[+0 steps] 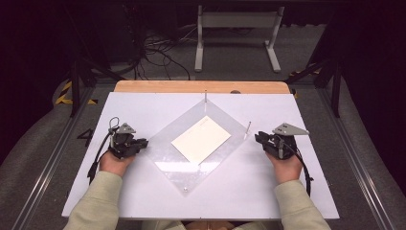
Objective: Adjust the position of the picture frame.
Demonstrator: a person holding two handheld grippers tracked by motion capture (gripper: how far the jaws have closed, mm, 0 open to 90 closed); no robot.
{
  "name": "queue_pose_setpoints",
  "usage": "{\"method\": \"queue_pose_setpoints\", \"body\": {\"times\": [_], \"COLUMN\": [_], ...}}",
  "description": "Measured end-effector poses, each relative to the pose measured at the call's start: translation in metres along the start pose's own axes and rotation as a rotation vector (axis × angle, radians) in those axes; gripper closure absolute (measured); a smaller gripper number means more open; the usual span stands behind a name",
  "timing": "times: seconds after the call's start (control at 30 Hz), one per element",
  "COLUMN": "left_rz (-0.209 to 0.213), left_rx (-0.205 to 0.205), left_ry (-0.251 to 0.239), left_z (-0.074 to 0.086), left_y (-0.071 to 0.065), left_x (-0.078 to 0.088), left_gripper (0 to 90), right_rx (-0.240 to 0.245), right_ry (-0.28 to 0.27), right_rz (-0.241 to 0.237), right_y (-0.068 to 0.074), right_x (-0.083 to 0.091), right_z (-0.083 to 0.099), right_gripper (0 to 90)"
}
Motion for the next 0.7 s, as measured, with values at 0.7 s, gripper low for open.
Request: {"method": "queue_pose_setpoints", "body": {"times": [0.7], "left_rz": [0.227], "left_rx": [-0.303], "left_ry": [0.188], "left_z": [-0.007], "left_y": [-0.077], "left_x": [0.005], "left_gripper": [83.8], "right_rx": [0.025], "right_ry": [-0.061], "right_rz": [-0.042], "right_y": [0.007], "right_x": [0.048], "right_z": [-0.006], "right_gripper": [71.8]}}
Point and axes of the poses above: each handheld gripper's, and its own axes: x roughly backward along the jaws, z roughly out of its underside, y roughly to its left, the point moved 1 cm from there along -x, roughly forward along the jaws, and after that the axes turned 5 degrees about -y, right-handed, at the moved point
